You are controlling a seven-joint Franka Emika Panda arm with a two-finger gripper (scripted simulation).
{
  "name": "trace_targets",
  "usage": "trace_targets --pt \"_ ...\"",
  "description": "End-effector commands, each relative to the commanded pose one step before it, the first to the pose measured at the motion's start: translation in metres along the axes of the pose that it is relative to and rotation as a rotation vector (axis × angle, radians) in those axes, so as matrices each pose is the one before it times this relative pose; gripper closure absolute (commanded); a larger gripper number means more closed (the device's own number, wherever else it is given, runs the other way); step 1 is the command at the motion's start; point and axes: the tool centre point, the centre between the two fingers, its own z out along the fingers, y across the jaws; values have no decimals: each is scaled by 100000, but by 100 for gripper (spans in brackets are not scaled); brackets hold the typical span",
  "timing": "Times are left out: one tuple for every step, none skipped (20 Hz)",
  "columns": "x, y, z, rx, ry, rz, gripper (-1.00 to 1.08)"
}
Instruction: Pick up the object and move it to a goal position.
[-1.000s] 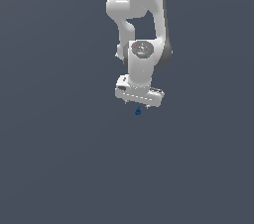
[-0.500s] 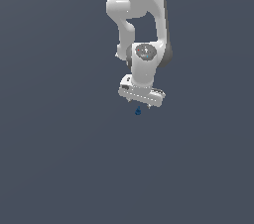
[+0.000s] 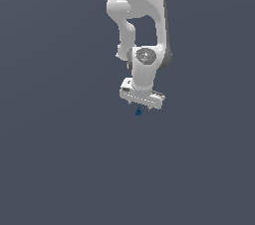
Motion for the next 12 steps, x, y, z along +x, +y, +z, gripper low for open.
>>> trace_targets --pt "-85 47 1218 -51 -74 106 -92" --pt "-18 11 521 0 7 48 -92" --pt "-21 -14 460 0 0 0 -92" --pt "0 8 391 1 7 48 -92" --pt "-2 -17 328 0 0 0 -92" --pt "18 7 257 3 6 48 -92" --pt "11 -17 196 0 0 0 -92" --pt "13 -14 135 0 0 0 -92" --pt "10 -10 79 0 0 0 -92" --pt "4 -3 26 0 0 0 -92" --pt "0 0 0 0 0 0 108" --pt "0 0 0 0 0 0 108"
